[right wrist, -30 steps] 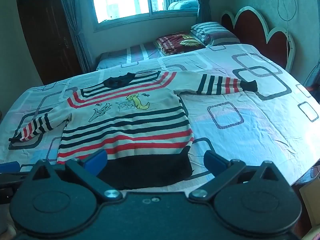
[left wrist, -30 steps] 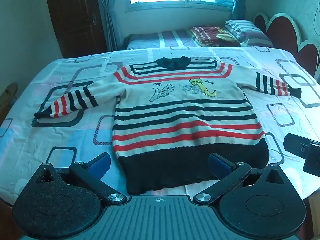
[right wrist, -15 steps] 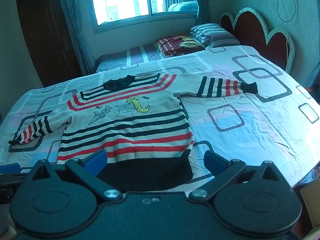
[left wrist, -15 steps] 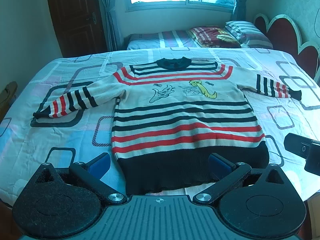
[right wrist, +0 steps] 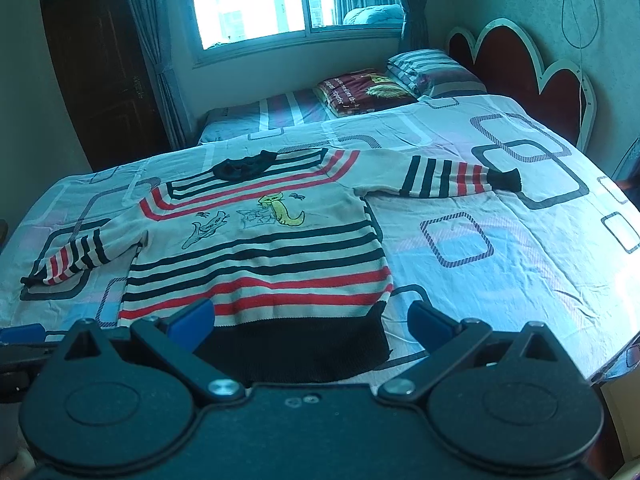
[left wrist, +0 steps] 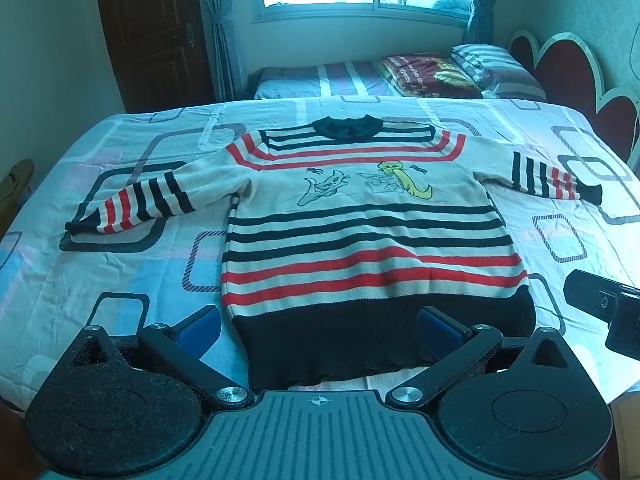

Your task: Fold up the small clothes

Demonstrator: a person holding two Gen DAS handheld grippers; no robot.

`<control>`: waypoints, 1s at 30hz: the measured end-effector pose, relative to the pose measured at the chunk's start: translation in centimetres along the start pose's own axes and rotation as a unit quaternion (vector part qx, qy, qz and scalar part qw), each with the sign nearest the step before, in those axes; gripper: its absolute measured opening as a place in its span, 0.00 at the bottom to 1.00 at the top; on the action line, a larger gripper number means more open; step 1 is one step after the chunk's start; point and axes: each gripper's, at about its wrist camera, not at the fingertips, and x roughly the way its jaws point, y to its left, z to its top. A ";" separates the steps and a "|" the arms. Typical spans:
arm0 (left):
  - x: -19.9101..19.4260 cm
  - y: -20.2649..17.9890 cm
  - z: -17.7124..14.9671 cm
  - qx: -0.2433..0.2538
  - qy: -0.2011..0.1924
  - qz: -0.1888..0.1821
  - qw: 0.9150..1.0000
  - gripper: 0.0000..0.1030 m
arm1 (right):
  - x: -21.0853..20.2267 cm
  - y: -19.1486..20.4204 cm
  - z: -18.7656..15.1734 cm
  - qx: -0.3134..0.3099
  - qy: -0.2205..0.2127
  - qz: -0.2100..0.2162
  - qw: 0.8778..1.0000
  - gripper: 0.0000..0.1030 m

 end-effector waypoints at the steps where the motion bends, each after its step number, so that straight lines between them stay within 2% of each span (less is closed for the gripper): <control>1: -0.1 0.0 0.0 0.000 0.000 -0.001 1.000 1.00 | 0.0 0.0 0.0 0.000 0.000 0.000 1.000 0.99; 30: -0.2 0.1 -0.1 -0.009 -0.002 -0.004 1.000 1.00 | -0.2 -0.2 0.0 0.001 0.001 0.004 1.000 0.99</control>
